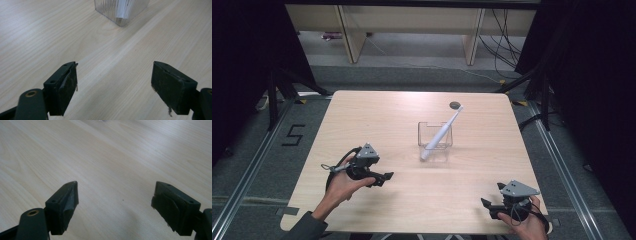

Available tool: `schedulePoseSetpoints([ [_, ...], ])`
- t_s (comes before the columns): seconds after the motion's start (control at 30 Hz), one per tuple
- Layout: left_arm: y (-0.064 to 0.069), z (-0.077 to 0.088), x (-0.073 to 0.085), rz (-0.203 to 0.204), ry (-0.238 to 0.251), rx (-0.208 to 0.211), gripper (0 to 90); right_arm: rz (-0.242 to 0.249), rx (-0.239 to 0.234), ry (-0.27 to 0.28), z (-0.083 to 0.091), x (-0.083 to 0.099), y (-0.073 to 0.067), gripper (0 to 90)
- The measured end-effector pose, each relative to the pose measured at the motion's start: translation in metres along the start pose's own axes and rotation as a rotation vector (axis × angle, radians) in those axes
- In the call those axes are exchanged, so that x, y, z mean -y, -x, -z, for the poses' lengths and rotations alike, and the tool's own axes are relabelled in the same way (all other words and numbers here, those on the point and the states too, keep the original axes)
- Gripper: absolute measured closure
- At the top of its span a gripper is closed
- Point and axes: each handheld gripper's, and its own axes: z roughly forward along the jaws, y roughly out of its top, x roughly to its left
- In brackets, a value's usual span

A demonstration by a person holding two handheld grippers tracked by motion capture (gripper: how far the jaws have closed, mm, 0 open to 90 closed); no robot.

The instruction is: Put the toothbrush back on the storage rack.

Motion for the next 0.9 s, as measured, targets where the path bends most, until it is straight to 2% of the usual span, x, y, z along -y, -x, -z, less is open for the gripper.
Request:
schedulePoseSetpoints([
  [0.3, 0.001, 0.001, 0.012, 0.001, 0.000, 0.006, 18.5, 0.001, 0.000, 0.001, 0.000, 0.000, 0.000, 20.9],
  [0.37, 0.003, 0.002, 0.014, 0.004, -0.001, 0.006, 17.6, -0.017, -0.005, -0.004, 0.000, 0.000, -0.002, 20.9],
  [0.43, 0.003, 0.002, 0.016, -0.010, -0.009, 0.008, 17.2, 0.002, -0.001, 0.001, 0.000, 0.000, 0.000, 20.9],
  [0.53, 0.005, 0.001, 0.019, -0.018, -0.014, 0.002, 17.0, 0.002, -0.001, -0.001, 0.000, 0.000, 0.000, 20.9],
  [0.67, 0.008, 0.002, 0.023, -0.025, -0.016, 0.014, 16.9, -0.001, -0.002, 0.000, 0.000, 0.000, -0.001, 20.9],
  [0.9, 0.011, 0.004, 0.029, -0.022, -0.010, 0.011, 16.9, 0.000, -0.003, -0.001, 0.000, 0.000, -0.001, 20.9],
])
